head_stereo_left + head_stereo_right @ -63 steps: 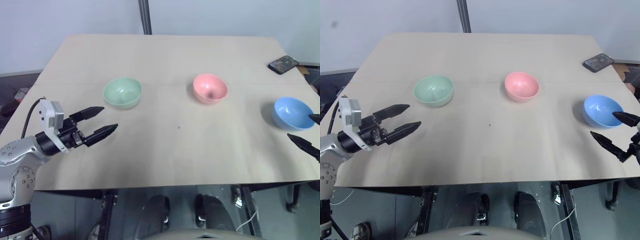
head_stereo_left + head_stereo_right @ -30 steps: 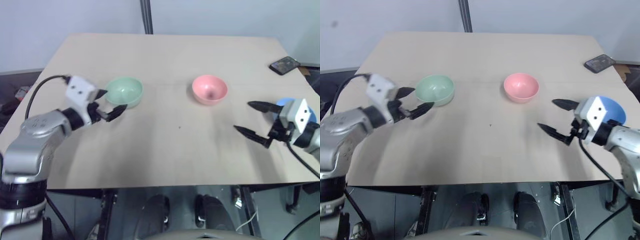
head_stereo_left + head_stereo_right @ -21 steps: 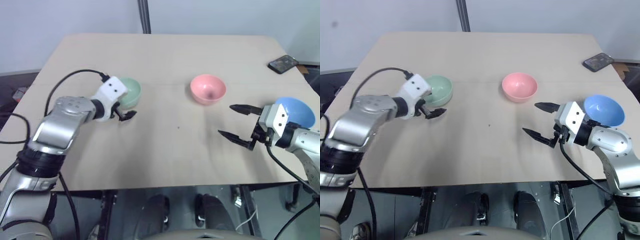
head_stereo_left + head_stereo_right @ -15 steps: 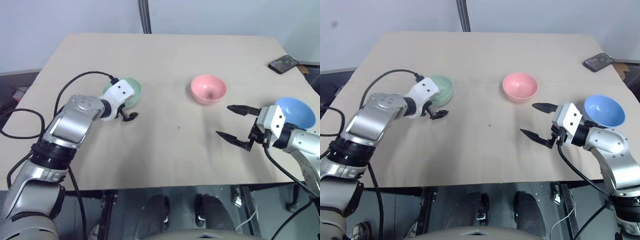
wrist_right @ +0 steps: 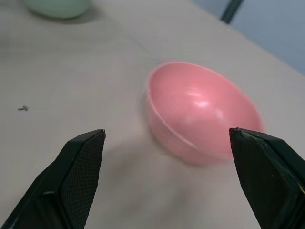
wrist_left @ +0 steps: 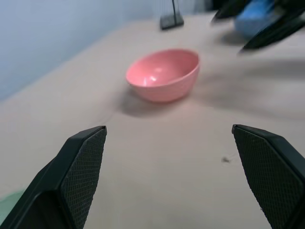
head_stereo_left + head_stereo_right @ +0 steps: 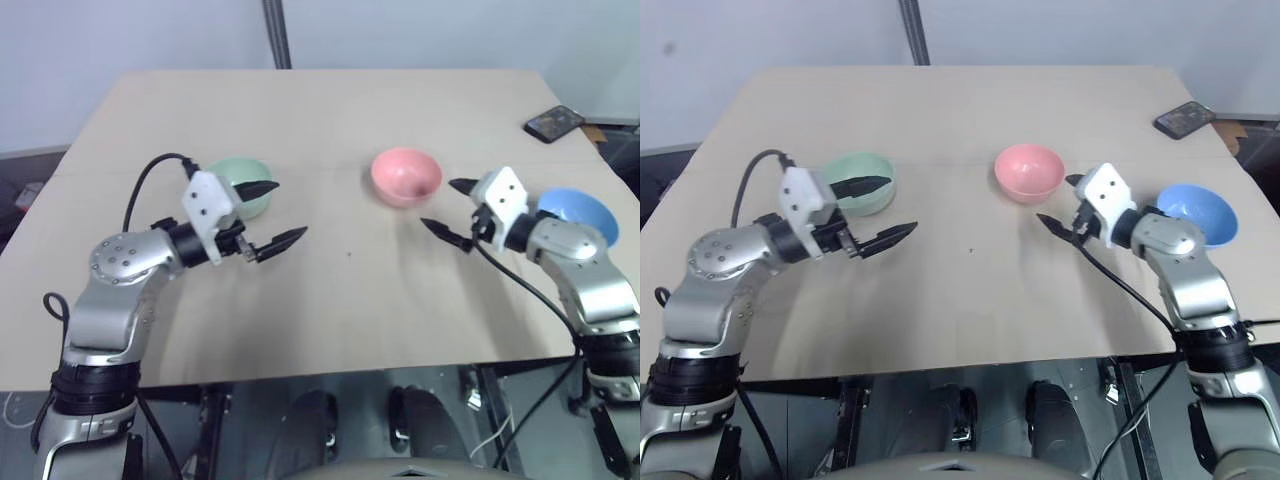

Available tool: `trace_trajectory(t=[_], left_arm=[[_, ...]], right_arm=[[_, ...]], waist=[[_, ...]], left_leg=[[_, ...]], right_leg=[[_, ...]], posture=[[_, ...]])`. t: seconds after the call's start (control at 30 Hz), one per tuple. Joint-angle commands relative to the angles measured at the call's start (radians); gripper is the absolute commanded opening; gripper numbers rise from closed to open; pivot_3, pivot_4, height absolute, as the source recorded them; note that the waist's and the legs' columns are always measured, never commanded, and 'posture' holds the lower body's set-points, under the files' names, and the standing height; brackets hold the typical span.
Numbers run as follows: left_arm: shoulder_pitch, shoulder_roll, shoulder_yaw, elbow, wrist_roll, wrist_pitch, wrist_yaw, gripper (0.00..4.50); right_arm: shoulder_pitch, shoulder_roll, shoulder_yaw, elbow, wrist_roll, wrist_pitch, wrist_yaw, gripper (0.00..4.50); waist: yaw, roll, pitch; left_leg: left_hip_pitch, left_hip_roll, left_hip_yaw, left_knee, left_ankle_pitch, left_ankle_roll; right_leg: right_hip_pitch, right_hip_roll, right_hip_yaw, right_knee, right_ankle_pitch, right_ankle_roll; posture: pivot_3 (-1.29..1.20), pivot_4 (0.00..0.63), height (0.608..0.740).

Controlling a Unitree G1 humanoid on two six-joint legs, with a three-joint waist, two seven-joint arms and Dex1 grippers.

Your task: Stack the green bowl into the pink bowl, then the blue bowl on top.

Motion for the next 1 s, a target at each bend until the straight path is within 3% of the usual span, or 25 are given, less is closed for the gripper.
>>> trace_trajectory(t=[0.03,0.23,0.27,0.37,0.57,0.6,0.73,0.87,1.0], left_arm=[[0.046,0.007,0.096,-0.037,-0.162,0.068,-0.046,4.5],[0.136,0.052,0.153,-0.128,-0.265,0.152,-0.054,4.5],[0.152,0.058,0.164,-0.138,-0.267,0.152,-0.052,4.5],[0.187,0.071,0.189,-0.159,-0.276,0.158,-0.043,4.5],[0.235,0.062,0.206,-0.197,-0.291,0.162,-0.011,4.5],[0.241,0.06,0.206,-0.2,-0.289,0.16,-0.006,4.5],[0.252,0.058,0.204,-0.193,-0.274,0.157,0.024,4.5],[0.271,0.056,0.213,-0.15,-0.247,0.137,0.031,4.5],[0.276,0.069,0.224,-0.072,-0.191,0.104,0.027,4.5]], right_arm=[[-0.156,0.025,0.086,0.211,-0.104,-0.097,0.049,4.38],[-0.332,0.08,0.147,0.549,-0.202,-0.23,0.073,4.38],[-0.353,0.085,0.153,0.591,-0.215,-0.253,0.078,4.15],[-0.391,0.095,0.158,0.669,-0.232,-0.3,0.107,3.26],[-0.418,0.109,0.168,0.704,-0.262,-0.379,0.154,0.36],[-0.42,0.11,0.165,0.693,-0.266,-0.389,0.155,0.08],[-0.382,0.09,0.168,0.519,-0.218,-0.391,0.273,0.08],[-0.259,0.032,0.204,0.159,-0.128,-0.204,0.457,0.08],[-0.164,-0.002,0.276,-0.091,-0.146,-0.044,0.498,0.08]], waist=[[-0.002,0.0,0.0],[-0.005,0.0,0.0],[-0.006,0.0,0.0],[-0.01,0.001,0.001],[-0.012,0.001,0.001],[-0.012,0.001,0.001],[-0.012,0.003,0.002],[-0.008,0.003,0.002],[-0.007,0.003,0.002]], left_leg=[[0.0,-0.001,0.001,0.0,0.0,0.001],[-0.001,-0.003,0.0,0.0,-0.001,0.002],[-0.002,-0.003,0.0,0.0,-0.001,0.002],[-0.001,-0.002,0.0,-0.001,-0.001,0.002],[0.0,-0.002,0.0,-0.001,-0.001,0.001],[0.0,-0.002,0.0,-0.001,-0.001,0.001],[0.0,-0.002,0.0,-0.001,-0.001,0.001],[-0.001,-0.001,-0.001,-0.001,-0.001,0.001],[-0.001,-0.001,-0.001,-0.001,-0.001,0.001]], right_leg=[[0.0,0.0,0.001,0.0,0.0,-0.001],[0.0,-0.001,0.001,-0.001,0.001,0.002],[0.0,-0.001,0.001,-0.001,0.001,0.002],[0.0,-0.001,0.001,-0.001,0.001,0.002],[0.0,-0.001,0.001,0.0,0.001,0.002],[0.0,-0.001,0.001,0.0,0.001,0.002],[0.0,-0.001,0.001,0.0,0.001,0.002],[-0.001,-0.001,0.0,-0.001,0.001,0.002],[-0.001,-0.002,-0.001,-0.001,0.001,0.002]], posture=[[0.0,0.15,0.739],[0.0,0.15,0.739],[0.0,0.15,0.739],[0.0,0.15,0.739],[0.0,0.15,0.739],[0.0,0.15,0.739],[0.0,0.15,0.739],[0.0,0.15,0.739],[0.0,0.15,0.739]])
